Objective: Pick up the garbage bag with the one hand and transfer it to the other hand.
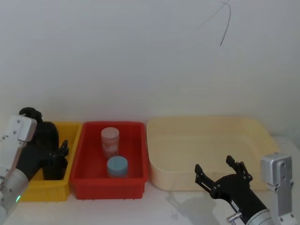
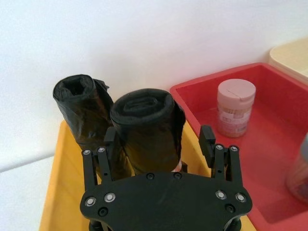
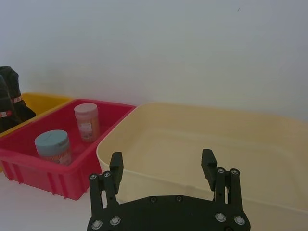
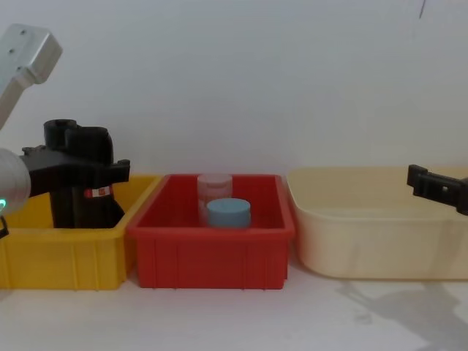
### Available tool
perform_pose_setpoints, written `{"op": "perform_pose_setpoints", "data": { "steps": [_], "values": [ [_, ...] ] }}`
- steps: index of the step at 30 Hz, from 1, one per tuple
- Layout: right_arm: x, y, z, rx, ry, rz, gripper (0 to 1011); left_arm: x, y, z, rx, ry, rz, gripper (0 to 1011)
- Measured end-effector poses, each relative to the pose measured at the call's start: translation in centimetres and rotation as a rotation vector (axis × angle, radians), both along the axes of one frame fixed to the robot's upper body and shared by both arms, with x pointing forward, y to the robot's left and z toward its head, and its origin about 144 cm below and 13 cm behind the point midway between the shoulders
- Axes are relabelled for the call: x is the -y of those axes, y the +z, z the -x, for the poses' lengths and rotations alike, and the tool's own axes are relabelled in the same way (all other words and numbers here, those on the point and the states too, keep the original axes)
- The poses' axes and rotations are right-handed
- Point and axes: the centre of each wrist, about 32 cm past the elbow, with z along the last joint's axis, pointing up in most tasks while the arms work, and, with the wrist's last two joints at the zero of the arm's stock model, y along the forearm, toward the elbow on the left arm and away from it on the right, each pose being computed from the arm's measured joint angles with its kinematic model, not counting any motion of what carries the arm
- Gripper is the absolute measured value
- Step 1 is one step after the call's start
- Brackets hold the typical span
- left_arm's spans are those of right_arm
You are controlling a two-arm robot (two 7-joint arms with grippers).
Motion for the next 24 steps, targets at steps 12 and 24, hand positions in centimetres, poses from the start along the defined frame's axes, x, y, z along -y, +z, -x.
{"op": "perform_pose_setpoints", "data": {
  "steps": [12, 24],
  "values": [
    [0.0, 0.0, 0.0, 0.000, 0.000, 0.000, 1001, 0.4, 0.1, -1.2, 0.004, 0.020, -0.035, 905],
    [0.0, 0.0, 0.0, 0.000, 0.000, 0.000, 1001, 0.6, 0.2, -1.5, 0.004, 0.026, -0.046, 600]
  ]
}}
